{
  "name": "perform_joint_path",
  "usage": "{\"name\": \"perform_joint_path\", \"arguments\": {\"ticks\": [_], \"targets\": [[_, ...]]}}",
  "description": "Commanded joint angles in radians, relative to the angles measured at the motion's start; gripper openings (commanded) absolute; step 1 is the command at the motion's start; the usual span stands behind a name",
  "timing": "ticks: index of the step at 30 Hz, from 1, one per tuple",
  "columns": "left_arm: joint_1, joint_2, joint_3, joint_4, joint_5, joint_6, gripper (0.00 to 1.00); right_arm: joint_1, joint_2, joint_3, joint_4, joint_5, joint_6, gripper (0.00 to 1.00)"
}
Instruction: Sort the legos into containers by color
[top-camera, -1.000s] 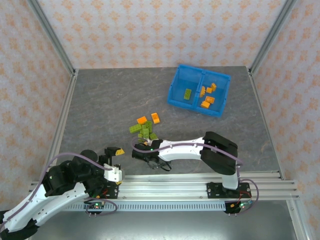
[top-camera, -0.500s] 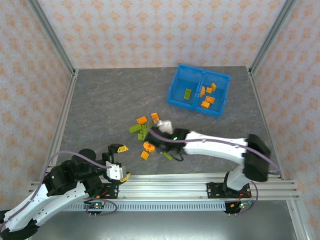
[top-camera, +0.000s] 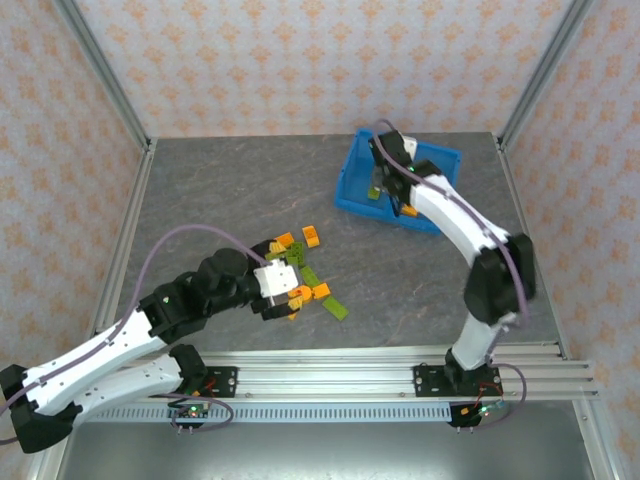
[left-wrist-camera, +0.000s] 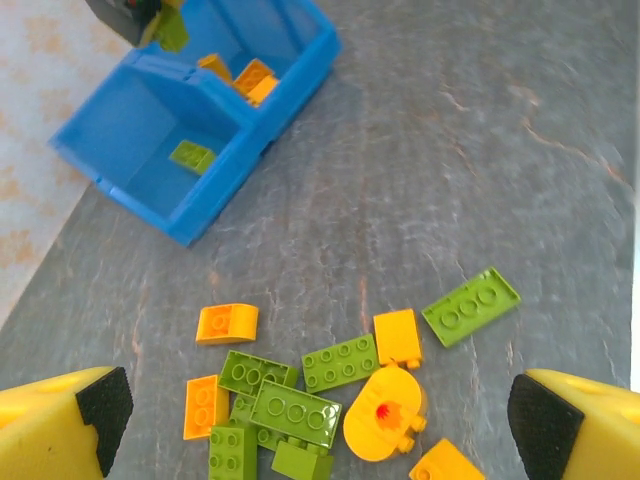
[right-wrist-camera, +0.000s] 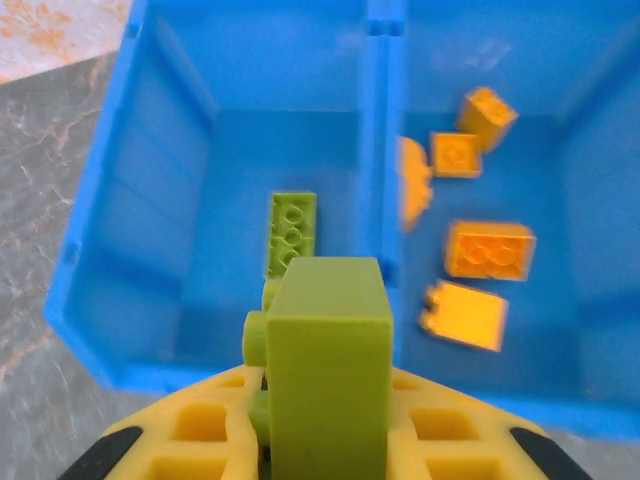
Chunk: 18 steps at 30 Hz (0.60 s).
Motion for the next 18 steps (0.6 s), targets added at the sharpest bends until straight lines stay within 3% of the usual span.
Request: {"name": "perform_joint_path", "arguments": {"ticks": [1,7,10,12,18], "targets": [[0.042,0.05,0.047,-0.034,-0.045,-0.14,1.0,-0.026,0.165,0.19,-0.036,-0.05,-0.038,0.23],[0.103,0.039,0.035,-0.017,0.016,-0.123,1.0,-0.044,0.45,0.521,-0.133,-0.061,-0.008,0.24],[0.137,-0.002,-0.002,0.026,0.046,-0.113,1.0,-0.043,0.545,0.637,-0.176,-0.08,-0.002,0.32],[0.153,-0.021,-0.024,0.036,0.048,-0.109,1.0,-0.043,0.577,0.68,-0.195,-0.081,0.005,0.4],[0.162,-0.027,-0.039,0.021,0.041,-0.09,1.0,-0.042,0.524,0.663,-0.211,-0.1,-0.004,0.45]]}}
